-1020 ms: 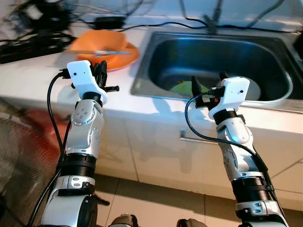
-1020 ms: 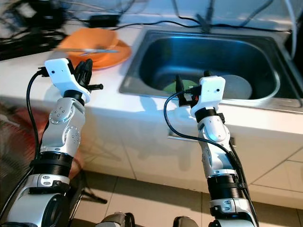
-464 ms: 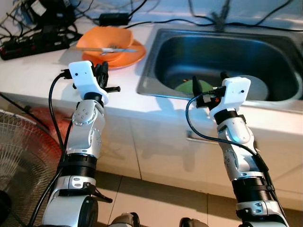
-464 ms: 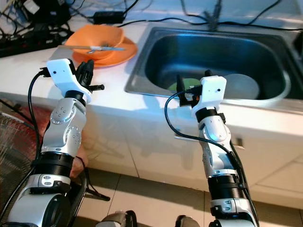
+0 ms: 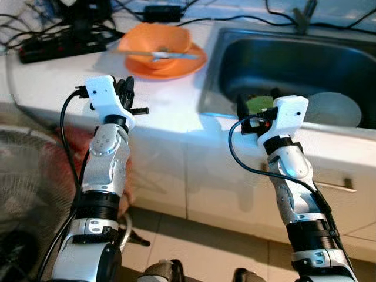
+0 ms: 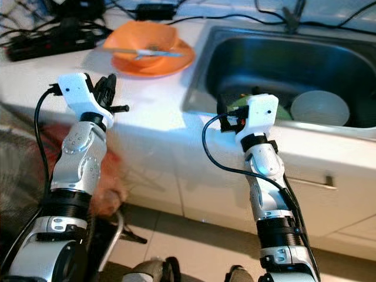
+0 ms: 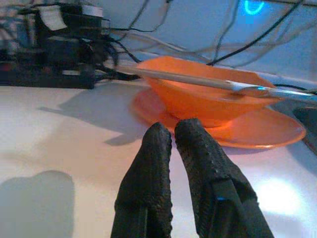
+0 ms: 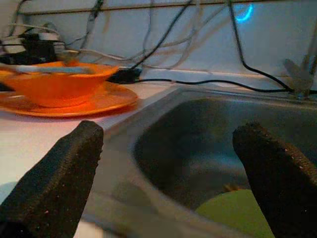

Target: Kitchen organization

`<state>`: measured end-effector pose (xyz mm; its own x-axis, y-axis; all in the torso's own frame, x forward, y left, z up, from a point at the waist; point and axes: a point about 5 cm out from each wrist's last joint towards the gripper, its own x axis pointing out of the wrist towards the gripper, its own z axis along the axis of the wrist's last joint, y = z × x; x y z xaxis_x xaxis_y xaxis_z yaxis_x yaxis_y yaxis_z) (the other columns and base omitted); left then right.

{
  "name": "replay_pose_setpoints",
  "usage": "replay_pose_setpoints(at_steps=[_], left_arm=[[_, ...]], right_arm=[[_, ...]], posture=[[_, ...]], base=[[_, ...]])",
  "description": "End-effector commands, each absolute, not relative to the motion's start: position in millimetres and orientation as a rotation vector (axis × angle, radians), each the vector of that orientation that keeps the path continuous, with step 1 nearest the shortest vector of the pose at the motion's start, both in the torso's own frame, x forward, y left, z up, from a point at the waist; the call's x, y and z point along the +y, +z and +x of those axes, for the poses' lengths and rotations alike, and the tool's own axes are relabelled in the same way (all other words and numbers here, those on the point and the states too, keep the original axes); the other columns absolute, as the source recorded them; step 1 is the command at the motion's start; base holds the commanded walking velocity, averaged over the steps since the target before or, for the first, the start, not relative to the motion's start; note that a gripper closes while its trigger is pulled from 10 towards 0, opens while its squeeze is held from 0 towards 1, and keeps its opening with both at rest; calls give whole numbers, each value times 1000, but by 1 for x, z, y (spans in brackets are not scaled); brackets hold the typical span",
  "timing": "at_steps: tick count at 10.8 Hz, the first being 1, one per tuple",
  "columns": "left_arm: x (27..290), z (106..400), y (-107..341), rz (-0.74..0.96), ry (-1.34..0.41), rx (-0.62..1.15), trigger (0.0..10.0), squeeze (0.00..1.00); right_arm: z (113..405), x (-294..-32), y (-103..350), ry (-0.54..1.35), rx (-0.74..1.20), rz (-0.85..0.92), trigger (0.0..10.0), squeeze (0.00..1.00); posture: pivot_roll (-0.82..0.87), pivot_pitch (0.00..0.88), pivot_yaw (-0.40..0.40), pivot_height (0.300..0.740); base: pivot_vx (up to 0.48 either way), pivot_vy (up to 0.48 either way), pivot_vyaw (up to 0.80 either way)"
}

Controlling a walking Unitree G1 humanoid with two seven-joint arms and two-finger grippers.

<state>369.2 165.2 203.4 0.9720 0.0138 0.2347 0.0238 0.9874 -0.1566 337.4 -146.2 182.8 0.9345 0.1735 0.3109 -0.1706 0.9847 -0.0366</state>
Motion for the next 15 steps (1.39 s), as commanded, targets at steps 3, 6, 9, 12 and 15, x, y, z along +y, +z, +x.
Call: replay_pose_setpoints(at_steps=[3, 6, 9, 12, 15], left_arm=[[168, 368, 202, -146, 3, -232, 10000, 0], [168, 368, 202, -145, -1, -228, 10000, 0], [168, 368, 202, -148, -1, -229, 10000, 0], [167, 369, 202, -148, -7, -225, 10000, 0], [167, 369, 203, -133, -6, -229, 10000, 0]], right_arm=[[337, -146, 185, 175, -325, -10, 10000, 0], [337, -147, 184, 171, -323, -10, 10000, 0], [337, -147, 184, 168, -319, -10, 10000, 0], [337, -147, 184, 167, -319, -10, 10000, 0], [337, -147, 183, 167, -319, -10, 10000, 0]], posture=[[44, 134, 63, 740], [44, 136, 64, 740], [45, 137, 64, 740], [45, 137, 65, 740], [45, 137, 65, 740]], base=[[0, 0, 0], [0, 0, 0], [0, 0, 0], [0, 0, 0], [344, 0, 0]])
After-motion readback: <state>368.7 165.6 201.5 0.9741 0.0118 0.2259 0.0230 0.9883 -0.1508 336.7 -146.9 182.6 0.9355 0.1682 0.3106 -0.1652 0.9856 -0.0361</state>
